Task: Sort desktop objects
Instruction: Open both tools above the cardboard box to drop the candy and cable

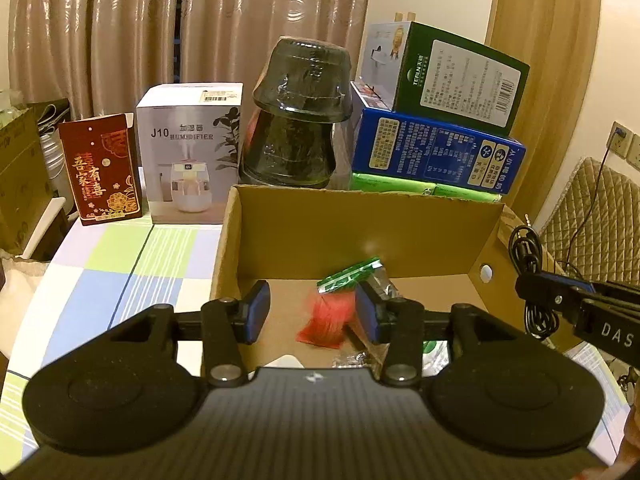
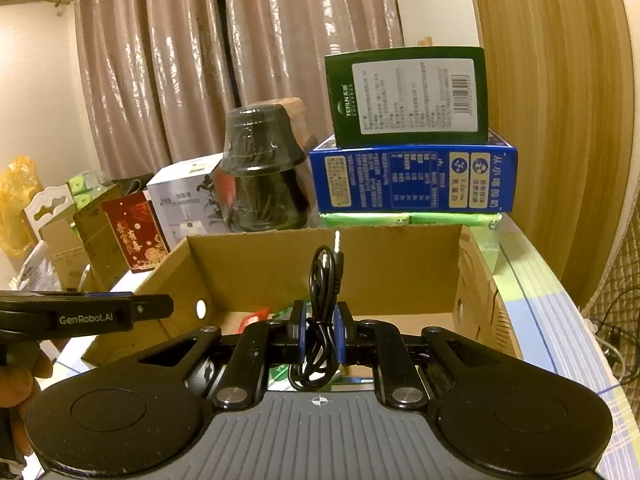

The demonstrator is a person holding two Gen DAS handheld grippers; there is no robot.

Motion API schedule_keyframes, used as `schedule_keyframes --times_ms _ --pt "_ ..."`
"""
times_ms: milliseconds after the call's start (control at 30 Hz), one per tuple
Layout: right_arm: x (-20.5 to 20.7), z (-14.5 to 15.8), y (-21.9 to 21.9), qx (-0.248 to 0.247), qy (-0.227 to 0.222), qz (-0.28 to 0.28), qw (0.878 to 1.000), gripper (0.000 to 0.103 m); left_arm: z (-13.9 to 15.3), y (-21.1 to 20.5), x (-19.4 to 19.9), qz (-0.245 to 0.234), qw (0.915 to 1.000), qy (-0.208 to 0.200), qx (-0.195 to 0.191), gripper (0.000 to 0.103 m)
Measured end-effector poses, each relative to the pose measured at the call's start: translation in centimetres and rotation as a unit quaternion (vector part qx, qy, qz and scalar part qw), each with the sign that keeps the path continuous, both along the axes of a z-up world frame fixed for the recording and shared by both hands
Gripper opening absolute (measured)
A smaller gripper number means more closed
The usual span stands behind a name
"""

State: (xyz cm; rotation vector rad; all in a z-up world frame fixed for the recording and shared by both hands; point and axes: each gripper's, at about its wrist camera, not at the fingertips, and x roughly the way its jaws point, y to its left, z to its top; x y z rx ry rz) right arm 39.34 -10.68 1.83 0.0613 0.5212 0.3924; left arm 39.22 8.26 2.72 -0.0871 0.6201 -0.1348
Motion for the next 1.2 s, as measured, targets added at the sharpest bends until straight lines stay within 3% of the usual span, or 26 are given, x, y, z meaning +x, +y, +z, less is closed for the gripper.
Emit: schedule_keyframes --times_ms 367,400,500,533,767,1200 --pt "0.6 -0.3 0.6 0.005 -0.006 0.016 1.0 0.011 0.2 0.1 -0.3 -0.003 1.0 -0.002 0.0 0.041" --pt "0.7 -0.5 0.7 -0.001 -0.01 0.015 1.0 0.013 0.2 0.1 -0.3 -0.002 1.0 -0.001 0.001 0.041" --pt "0.7 -0.6 0.1 0.008 -0.018 -0.005 1.0 0.042 0.1 0.2 -0.4 0.0 1.0 0.0 0.001 0.041" --pt "0.7 -0.5 -0.1 0.012 -0.021 -0.011 1.0 0.044 0.1 0.2 -0.4 -0.001 1.0 0.0 0.003 0.041" --pt "0.9 -0.3 -1.8 0.024 -0.022 -0.044 0.999 0.046 0.1 0.3 -0.6 -0.002 1.0 -0.001 0.009 0.043" --pt "0.1 -0.3 -1.9 0.024 -0.02 -0.031 0.999 0.047 0.1 -0.4 -1.4 -0.016 0.9992 0.005 0.037 0.048"
